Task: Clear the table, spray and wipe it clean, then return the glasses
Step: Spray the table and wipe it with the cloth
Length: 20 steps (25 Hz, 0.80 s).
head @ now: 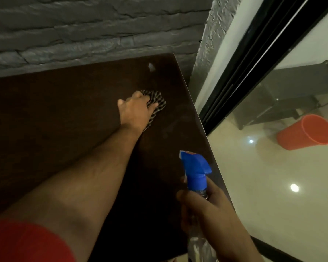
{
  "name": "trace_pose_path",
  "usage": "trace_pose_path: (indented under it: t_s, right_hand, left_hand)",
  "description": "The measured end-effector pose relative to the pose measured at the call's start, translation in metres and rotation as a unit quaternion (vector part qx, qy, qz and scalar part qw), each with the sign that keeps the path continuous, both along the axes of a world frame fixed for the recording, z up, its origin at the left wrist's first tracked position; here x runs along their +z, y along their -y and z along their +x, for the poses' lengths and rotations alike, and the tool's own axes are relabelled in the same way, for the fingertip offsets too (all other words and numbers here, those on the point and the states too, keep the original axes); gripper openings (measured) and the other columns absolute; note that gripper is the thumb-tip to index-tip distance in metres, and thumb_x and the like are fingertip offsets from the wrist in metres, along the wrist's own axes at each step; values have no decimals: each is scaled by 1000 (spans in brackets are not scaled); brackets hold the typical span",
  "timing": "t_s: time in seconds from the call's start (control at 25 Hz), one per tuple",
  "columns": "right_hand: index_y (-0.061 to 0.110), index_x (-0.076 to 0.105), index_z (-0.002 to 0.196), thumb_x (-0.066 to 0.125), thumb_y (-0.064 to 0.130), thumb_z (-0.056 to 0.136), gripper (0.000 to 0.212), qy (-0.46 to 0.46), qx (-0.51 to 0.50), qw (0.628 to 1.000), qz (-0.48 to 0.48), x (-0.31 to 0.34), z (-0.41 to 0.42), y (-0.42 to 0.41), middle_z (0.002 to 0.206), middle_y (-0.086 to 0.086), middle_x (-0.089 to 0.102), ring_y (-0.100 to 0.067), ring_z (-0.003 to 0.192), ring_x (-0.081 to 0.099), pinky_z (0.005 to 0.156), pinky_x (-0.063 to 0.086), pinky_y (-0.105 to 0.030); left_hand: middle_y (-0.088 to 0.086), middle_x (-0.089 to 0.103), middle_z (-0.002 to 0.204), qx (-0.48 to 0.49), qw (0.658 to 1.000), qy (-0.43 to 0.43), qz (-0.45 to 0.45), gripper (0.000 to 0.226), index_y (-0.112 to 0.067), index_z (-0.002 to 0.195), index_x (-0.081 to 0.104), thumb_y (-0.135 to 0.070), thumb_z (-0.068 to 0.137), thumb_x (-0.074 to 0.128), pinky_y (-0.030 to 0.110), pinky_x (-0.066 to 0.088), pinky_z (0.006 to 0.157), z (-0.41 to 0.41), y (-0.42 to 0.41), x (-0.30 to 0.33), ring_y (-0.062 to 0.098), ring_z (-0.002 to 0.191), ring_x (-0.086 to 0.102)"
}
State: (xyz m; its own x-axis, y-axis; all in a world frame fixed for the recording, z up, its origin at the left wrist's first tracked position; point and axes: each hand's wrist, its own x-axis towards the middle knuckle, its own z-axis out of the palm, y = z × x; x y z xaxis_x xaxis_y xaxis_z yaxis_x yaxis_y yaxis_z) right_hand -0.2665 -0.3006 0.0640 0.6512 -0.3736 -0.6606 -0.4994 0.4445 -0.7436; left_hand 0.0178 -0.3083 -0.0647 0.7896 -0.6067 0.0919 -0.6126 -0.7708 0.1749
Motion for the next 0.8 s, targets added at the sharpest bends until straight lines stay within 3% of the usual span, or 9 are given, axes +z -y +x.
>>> trace_pose_path:
  t_s: [0.16, 0.28, 0.56, 0.72, 0.8]
  right_hand:
    - [20, 59, 103, 68, 23, 59, 45, 4, -12, 1000, -12, 0, 58, 26, 52, -9, 54, -22, 46, 53, 49, 50, -30]
    - [17, 60, 100, 68, 21, 58, 43, 8, -17, 999, -40, -1, 97, 48, 49, -10, 53, -21, 44, 53, 46, 48, -25]
    - [16, 63, 98, 67, 22, 59, 40, 3, -18, 998, -61, -6, 170, 76, 63, -14, 61, -27, 53, 56, 49, 50, -32]
    - [6, 57, 99, 68, 21, 67, 38, 33, -49, 994, -95, 6, 207, 92, 64, -15, 56, -28, 52, 52, 46, 46, -35]
    - [4, 56, 104, 69, 15, 79, 30, 42, -68, 991, -103, 13, 225, 108, 71, -17, 56, -29, 59, 53, 46, 47, -33]
  left_hand:
    - [5, 58, 115, 5, 999, -8, -31, 35, -21, 110, 64, -48, 94, 49, 43, 34, 88, 71, 44, -2, 25, 98, 59]
    - [7, 58, 120, -1, 1000, 4, -5, 38, -20, 114, 63, -49, 95, 47, 43, 34, 89, 124, 81, -1, 28, 102, 59]
    - [6, 58, 117, 3, 1000, -13, -12, 33, -22, 108, 64, -47, 96, 46, 43, 32, 93, 154, 114, -10, 26, 100, 59]
    - [4, 58, 117, -23, 998, -58, -28, 31, -21, 105, 65, -46, 95, 49, 42, 32, 90, 138, 74, 3, 25, 98, 59]
    - [3, 62, 111, -55, 998, -24, -32, 29, -20, 99, 68, -44, 93, 53, 40, 36, 84, 118, 11, -2, 24, 92, 62]
